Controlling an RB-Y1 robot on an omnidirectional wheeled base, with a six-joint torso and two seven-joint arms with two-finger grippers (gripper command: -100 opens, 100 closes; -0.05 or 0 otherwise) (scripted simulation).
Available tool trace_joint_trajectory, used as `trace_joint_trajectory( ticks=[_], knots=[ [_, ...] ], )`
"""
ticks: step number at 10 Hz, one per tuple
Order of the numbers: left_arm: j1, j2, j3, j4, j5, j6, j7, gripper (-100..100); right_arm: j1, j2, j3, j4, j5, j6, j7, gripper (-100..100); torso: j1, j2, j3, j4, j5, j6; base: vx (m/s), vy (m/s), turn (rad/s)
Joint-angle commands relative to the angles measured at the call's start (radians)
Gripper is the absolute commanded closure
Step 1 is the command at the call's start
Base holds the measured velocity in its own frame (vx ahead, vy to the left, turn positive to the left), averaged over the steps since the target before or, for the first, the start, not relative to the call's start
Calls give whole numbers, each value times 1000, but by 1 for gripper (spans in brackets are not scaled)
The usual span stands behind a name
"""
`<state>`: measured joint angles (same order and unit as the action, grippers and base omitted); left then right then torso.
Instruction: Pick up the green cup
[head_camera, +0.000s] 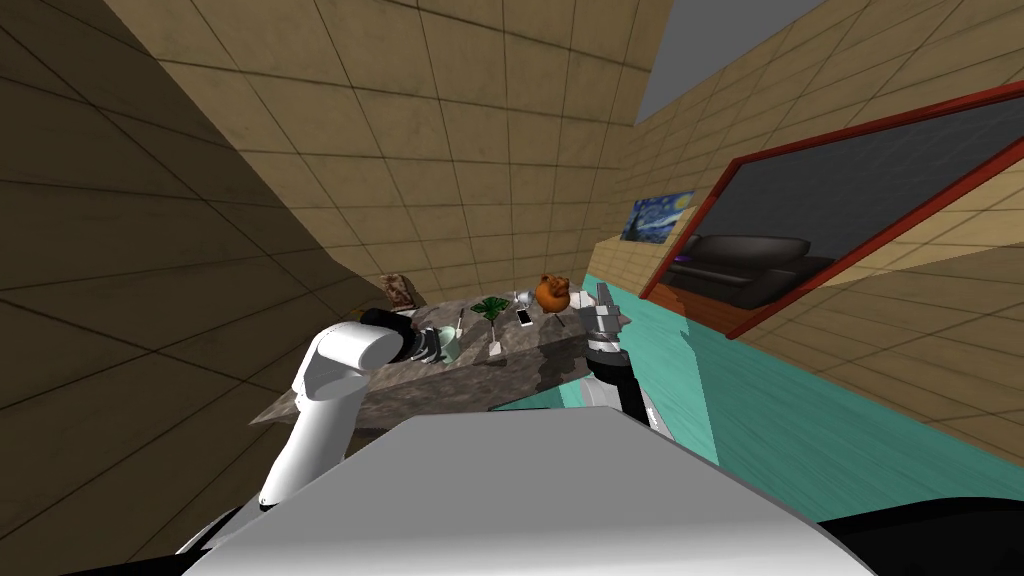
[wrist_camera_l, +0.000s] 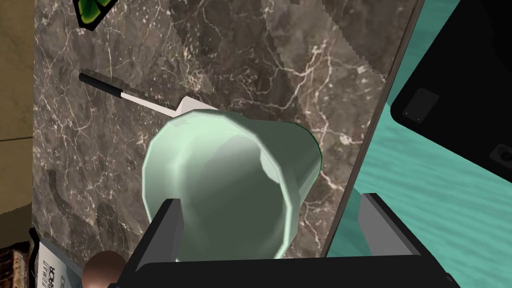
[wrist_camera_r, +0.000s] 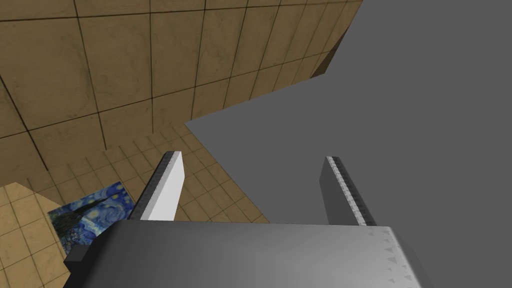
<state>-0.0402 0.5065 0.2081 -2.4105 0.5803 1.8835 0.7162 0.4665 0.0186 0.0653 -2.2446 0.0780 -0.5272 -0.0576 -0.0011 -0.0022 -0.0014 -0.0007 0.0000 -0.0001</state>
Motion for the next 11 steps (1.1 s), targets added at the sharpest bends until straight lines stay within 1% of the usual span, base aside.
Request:
trace_joint_trajectory(
  ticks=[1,2,3,4,5,6,7,8,10,11],
  knots=[
    [-3,4,1,0,7,32,3,-100,0,0,0,0,0,0,0,0,0,0,0,0,0,0,31,-7,-5],
    [-4,6,1,2,13,60,6,-100,0,0,0,0,0,0,0,0,0,0,0,0,0,0,24,-4,-7],
    [-2,7,-1,5,15,77,7,-100,0,0,0,0,0,0,0,0,0,1,0,0,0,0,21,-2,-7],
    [-2,8,4,3,16,62,4,-100,0,0,0,0,0,0,0,0,1,1,1,0,0,0,9,0,-1],
    [-2,8,4,3,17,68,5,0,0,0,0,0,0,0,0,0,1,2,1,0,0,0,0,0,0],
    [0,58,49,53,67,17,-45,-100,0,0,0,0,0,0,0,0,1,2,1,1,0,0,2,-130,-102],
    [0,67,49,72,69,12,-67,-100,0,0,0,0,0,0,0,0,-6,2,1,1,-1,0,-2,-151,-26],
    [0,67,49,103,69,12,-94,-100,0,0,0,0,0,0,0,0,-8,3,1,1,-2,0,-11,-80,14],
    [0,67,49,152,69,12,-99,-100,0,0,0,0,0,0,0,0,-2,3,2,1,0,0,-3,-9,0],
    [3,118,93,187,121,-36,-147,-100,0,0,0,0,0,0,0,0,1,3,2,1,0,0,-17,-111,-96]
  ],
)
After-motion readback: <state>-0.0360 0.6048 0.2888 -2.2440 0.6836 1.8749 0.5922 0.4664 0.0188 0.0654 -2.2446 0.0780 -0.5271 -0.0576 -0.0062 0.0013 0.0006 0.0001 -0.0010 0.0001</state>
